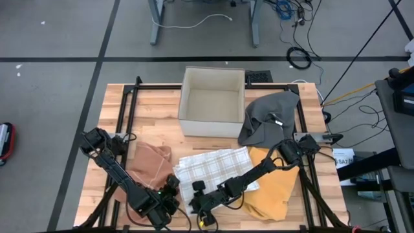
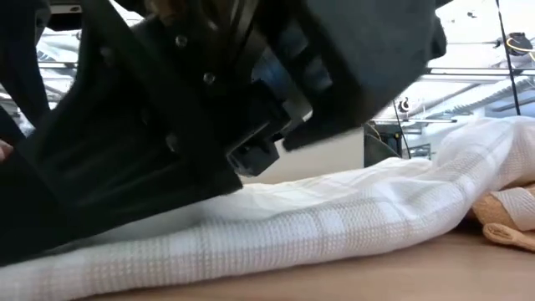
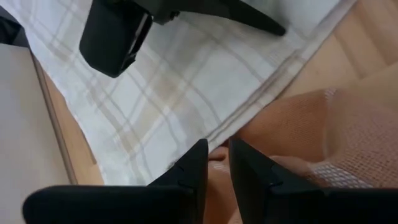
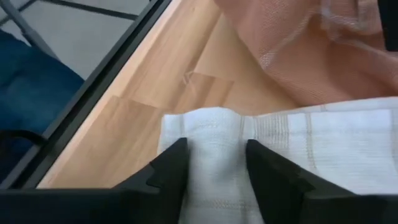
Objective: Fold towel
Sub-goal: Fold the white patterned towel
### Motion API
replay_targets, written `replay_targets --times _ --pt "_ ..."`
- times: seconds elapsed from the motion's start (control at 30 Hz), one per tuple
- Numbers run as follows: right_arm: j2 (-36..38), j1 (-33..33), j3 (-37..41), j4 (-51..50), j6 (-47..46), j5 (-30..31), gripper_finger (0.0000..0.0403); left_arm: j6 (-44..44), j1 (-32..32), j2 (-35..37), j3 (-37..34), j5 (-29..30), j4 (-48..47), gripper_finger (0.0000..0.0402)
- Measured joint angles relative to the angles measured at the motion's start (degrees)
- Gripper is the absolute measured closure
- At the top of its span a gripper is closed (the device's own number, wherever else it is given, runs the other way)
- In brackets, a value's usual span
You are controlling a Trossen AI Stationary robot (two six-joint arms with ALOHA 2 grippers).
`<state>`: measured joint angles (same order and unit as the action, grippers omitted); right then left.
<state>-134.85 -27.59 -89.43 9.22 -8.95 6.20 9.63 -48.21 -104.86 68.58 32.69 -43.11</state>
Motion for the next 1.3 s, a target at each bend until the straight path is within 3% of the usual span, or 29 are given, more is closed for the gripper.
replay_targets --times 0.23,0.4,0.73,0.93,1.3 --pt "0.2 -0.7 0.0 0.0 5.7 1.2 0.039 -0.9 0.6 0.0 0.0 2.2 -2.0 0.033" --pt "0.3 -3.2 -2.3 -2.9 7.0 4.5 0.0397 -0.9 -0.5 0.0 0.0 5.6 -8.5 0.033" --pt "0.6 -6.7 -14.2 -20.4 7.6 11.8 0.0401 -9.0 -0.7 0.0 0.0 1.1 1.3 0.0321" --pt "0.6 -7.4 -20.8 -31.9 5.7 15.0 0.0402 -10.1 -1.3 0.0 0.0 -0.6 3.9 0.0265" --pt "0.7 -7.6 -23.2 -35.1 5.1 16.0 0.0402 -9.4 -0.8 0.0 0.0 -2.4 9.4 0.0161"
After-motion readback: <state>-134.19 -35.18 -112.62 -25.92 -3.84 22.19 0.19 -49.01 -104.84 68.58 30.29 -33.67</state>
